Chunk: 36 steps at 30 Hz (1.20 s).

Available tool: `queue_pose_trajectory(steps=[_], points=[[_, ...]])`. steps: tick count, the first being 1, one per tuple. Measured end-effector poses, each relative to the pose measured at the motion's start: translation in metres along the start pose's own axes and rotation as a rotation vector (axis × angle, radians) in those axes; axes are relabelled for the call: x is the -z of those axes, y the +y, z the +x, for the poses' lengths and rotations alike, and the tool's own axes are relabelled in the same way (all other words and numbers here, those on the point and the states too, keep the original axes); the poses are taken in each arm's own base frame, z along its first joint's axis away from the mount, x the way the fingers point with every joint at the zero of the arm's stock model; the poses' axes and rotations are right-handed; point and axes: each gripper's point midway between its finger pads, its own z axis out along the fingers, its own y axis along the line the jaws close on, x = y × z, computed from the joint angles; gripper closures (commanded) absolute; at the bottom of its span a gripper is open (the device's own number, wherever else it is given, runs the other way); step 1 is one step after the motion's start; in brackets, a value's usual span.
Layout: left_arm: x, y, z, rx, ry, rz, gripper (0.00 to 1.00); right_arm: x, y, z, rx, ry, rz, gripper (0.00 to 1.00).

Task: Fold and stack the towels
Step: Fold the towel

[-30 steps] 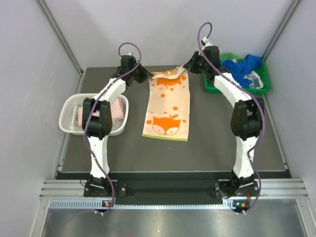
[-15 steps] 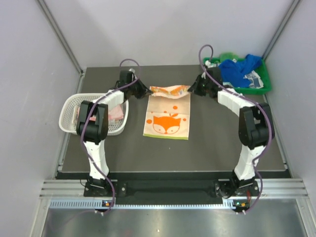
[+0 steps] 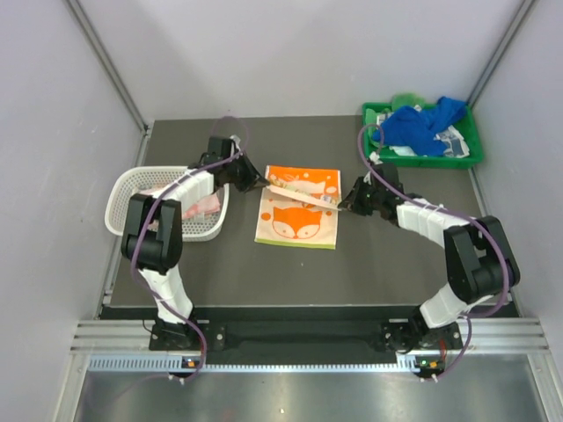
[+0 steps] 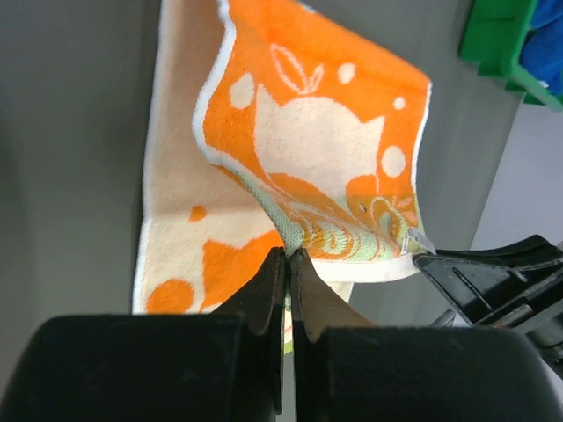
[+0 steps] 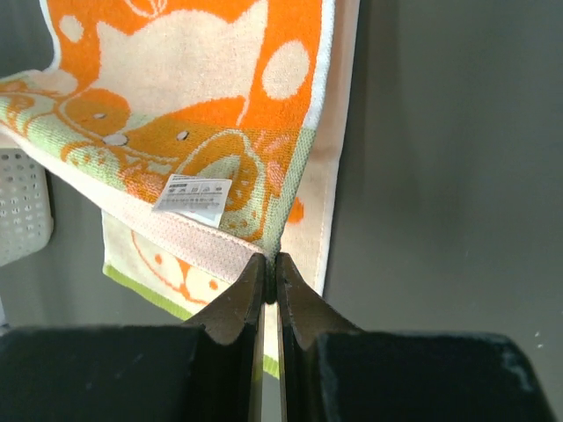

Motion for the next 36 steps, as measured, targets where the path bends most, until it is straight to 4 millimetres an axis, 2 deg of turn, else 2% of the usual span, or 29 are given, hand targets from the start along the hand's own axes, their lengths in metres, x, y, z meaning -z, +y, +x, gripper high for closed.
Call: queue_pose_trajectory(steps=[6,11,17,22,30,36], points=[[0.01,0.035,0.04,0.024,0.082,-0.081,1.0,0.006,0.0,0.029,-0.006,0.015,0.006,1.0],[0.023,0.05,0.059,0.021,0.104,-0.122,1.0,0.008,0.003,0.048,-0.008,0.023,0.02,1.0],[0.034,0.05,0.063,-0.003,0.103,-0.125,1.0,0.01,0.005,0.059,-0.017,0.013,0.039,1.0],[0.04,0.049,0.065,-0.024,0.105,-0.125,1.0,0.011,0.007,0.06,-0.023,-0.003,0.048,1.0],[0.043,0.064,0.083,-0.022,0.146,-0.157,1.0,0.016,0.009,0.066,-0.015,-0.013,0.053,1.0],[0.046,0.064,0.089,-0.03,0.155,-0.155,1.0,0.019,0.004,0.077,-0.025,-0.001,0.063,1.0]])
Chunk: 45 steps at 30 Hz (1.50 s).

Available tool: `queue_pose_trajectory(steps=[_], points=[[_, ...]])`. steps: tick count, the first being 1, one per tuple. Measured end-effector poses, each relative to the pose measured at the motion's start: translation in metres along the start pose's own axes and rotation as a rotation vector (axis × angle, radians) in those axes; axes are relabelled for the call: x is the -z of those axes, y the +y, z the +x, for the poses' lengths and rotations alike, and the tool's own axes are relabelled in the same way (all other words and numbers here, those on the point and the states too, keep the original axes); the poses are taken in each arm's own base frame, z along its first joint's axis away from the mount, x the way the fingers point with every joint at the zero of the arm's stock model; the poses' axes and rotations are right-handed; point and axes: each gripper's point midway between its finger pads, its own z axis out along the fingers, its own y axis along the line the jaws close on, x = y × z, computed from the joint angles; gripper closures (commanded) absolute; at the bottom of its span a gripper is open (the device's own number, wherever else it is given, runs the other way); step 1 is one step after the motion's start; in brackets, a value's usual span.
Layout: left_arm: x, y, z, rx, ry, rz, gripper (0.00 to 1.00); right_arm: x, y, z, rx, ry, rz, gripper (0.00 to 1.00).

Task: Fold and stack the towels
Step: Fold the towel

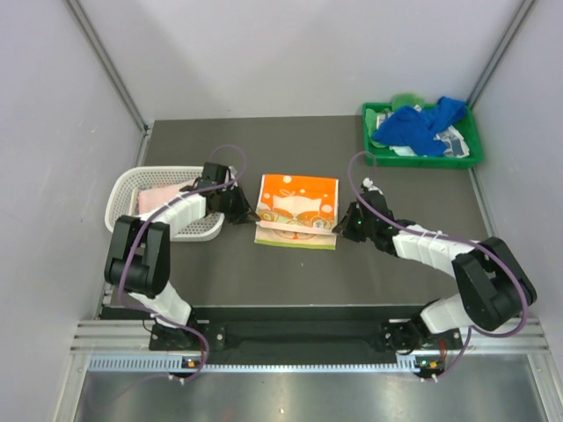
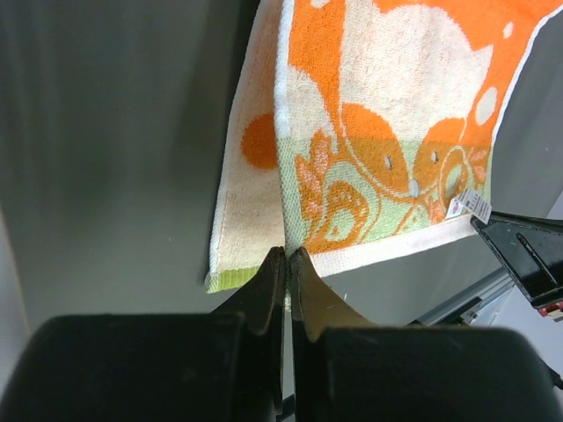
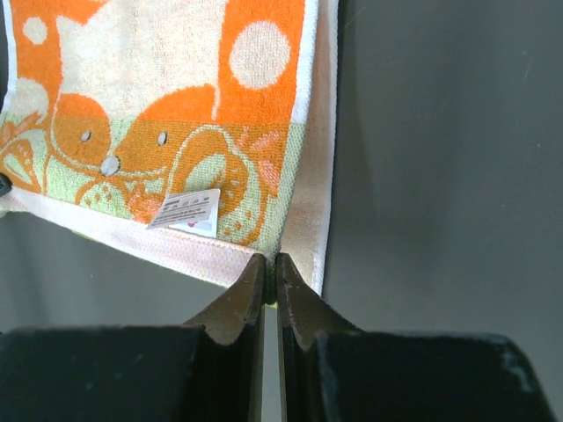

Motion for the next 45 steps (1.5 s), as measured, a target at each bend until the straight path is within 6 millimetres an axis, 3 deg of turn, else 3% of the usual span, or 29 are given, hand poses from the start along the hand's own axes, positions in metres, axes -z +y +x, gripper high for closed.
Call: queue_pose_trajectory(steps=[13,27,38,42,43,45], points=[[0.012,0.0,0.011,-0.023,0.006,-0.002,1.0,0.008,0.004,0.011,0.009,-0.009,-0.002,1.0],[0.005,0.015,0.04,-0.022,0.068,-0.035,1.0,0.007,-0.009,0.034,0.009,0.023,0.038,1.0],[0.003,0.02,0.041,-0.019,0.065,-0.052,1.0,0.006,-0.007,0.039,0.013,0.027,0.026,1.0],[0.002,0.022,0.041,-0.021,0.06,-0.055,0.85,0.006,-0.005,0.04,0.018,0.027,0.023,0.92],[0.002,0.022,0.041,-0.022,0.06,-0.056,0.75,0.006,-0.005,0.04,0.018,0.025,0.024,0.88],[0.001,0.023,0.043,-0.029,0.063,-0.056,0.71,0.006,-0.006,0.04,0.016,0.023,0.026,0.81]])
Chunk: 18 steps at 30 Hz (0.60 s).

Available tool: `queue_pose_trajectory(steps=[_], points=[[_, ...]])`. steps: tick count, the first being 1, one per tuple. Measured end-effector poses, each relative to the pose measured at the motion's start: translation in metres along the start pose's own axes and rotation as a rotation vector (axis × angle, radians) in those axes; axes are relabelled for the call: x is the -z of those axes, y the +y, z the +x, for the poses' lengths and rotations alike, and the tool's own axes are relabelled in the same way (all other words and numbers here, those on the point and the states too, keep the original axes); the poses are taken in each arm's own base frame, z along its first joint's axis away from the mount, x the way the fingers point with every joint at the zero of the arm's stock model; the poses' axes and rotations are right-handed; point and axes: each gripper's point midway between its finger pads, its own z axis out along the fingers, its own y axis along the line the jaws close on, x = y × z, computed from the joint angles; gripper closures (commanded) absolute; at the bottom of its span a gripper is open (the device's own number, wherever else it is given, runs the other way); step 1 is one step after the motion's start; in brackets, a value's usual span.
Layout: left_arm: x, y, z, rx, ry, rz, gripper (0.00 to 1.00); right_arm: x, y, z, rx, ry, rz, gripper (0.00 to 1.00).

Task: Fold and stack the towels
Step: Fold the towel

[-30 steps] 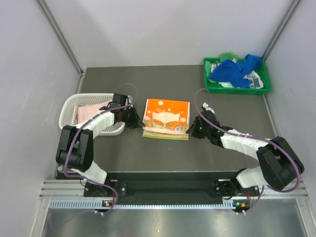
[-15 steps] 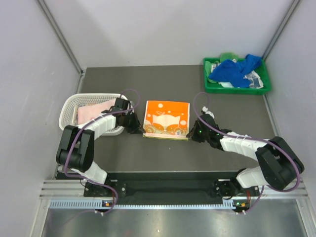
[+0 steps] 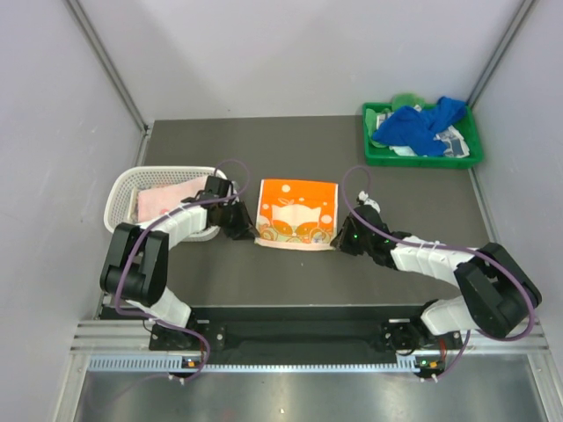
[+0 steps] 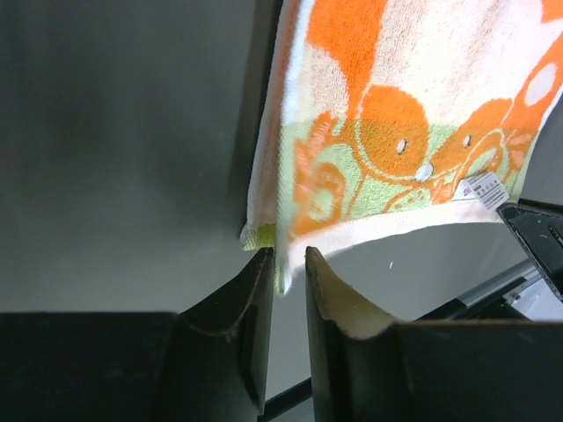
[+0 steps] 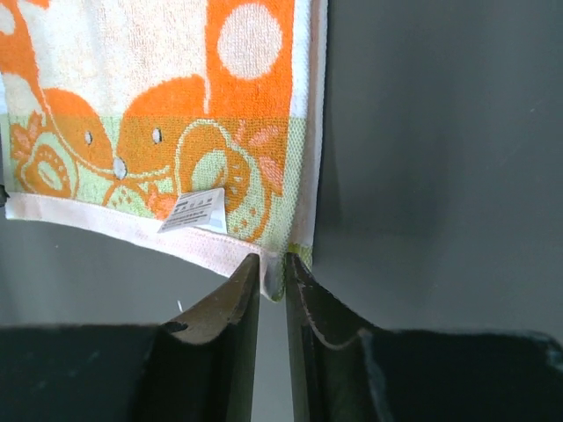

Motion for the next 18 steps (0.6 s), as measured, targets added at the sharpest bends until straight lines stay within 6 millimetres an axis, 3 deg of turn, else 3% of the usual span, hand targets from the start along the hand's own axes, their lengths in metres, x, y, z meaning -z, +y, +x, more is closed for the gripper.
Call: queue_pose_trajectory(steps=[4,10,14,18], points=[[-0.001,0.0,0.001,-0.015,0.002,0.0,0.66,0.0,-0.001,0.0,0.001,-0.002,0.004,0.66],[0.006,-0.002,-0.002,-0.038,-0.006,-0.016,0.66,0.009,-0.007,0.0,0.018,-0.01,0.021,0.63],[0.021,-0.02,-0.023,-0.085,-0.057,0.0,0.66,0.024,-0.002,-0.014,0.049,-0.057,0.007,0.62],[0.029,-0.041,-0.044,-0.133,-0.109,0.031,0.67,0.027,0.002,-0.038,0.07,-0.094,0.017,0.62]])
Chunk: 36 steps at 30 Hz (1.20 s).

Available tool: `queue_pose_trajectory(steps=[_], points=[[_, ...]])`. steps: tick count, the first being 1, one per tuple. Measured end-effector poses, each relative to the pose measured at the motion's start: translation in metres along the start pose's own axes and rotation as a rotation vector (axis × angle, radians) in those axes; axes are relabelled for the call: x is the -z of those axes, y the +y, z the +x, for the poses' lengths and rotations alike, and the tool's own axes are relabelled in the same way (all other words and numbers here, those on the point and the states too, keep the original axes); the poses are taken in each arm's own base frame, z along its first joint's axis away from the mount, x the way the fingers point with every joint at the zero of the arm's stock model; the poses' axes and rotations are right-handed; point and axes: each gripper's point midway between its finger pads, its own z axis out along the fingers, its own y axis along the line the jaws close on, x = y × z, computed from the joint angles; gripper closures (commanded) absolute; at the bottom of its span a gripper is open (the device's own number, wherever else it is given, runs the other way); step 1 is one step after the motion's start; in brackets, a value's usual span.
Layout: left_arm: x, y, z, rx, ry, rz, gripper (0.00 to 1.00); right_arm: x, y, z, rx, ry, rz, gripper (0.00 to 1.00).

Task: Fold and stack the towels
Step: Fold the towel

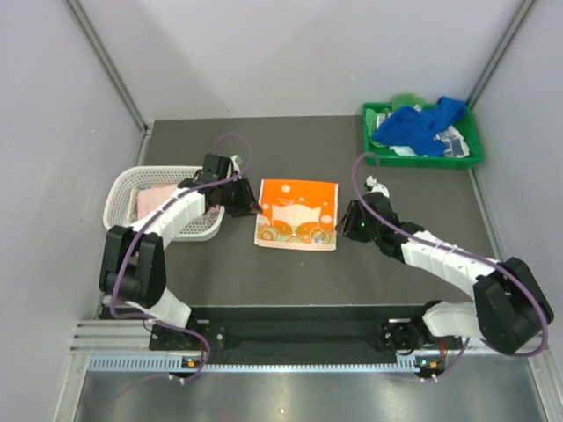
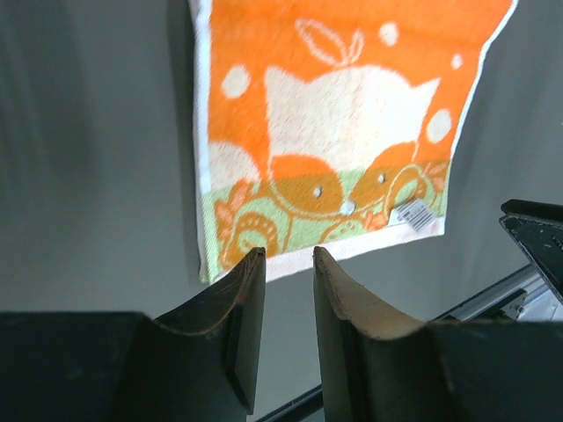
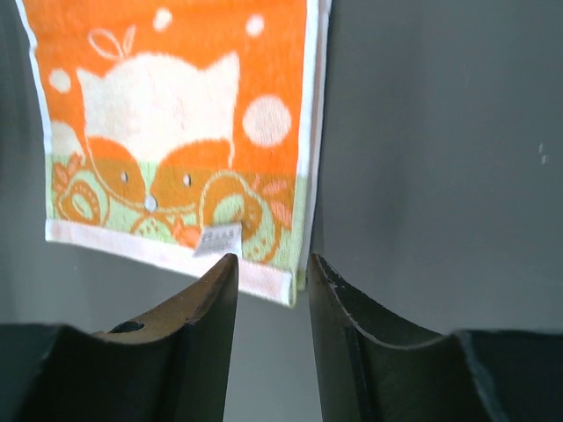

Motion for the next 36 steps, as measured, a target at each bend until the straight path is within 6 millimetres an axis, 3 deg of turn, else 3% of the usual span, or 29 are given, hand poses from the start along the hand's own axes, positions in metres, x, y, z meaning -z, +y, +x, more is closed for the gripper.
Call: queue_pose_trajectory(steps=[2,5,11,17,21,27,36], points=[[-0.004,-0.007,-0.008,-0.018,-0.009,0.011,0.67,-0.005,0.002,-0.014,0.007,-0.015,0.006,0.63],[-0.026,-0.011,-0.014,-0.033,0.009,0.024,0.67,-0.021,0.015,-0.031,0.03,-0.005,-0.008,0.64],[-0.074,-0.015,-0.021,0.013,0.052,0.071,0.68,-0.061,0.057,-0.056,0.068,0.015,-0.122,0.68],[-0.101,-0.031,-0.054,0.024,-0.014,0.138,0.68,-0.104,0.086,-0.08,0.055,0.018,-0.253,0.71],[-0.112,-0.028,-0.065,0.024,-0.05,0.128,0.68,-0.13,0.074,-0.079,0.02,0.047,-0.251,0.71],[-0.128,-0.012,-0.066,0.05,-0.064,0.076,0.71,-0.156,0.044,-0.067,-0.031,0.098,-0.197,0.74],[-0.134,-0.015,-0.069,0.094,-0.152,0.058,0.72,-0.165,0.028,-0.088,-0.051,0.076,-0.174,0.76]])
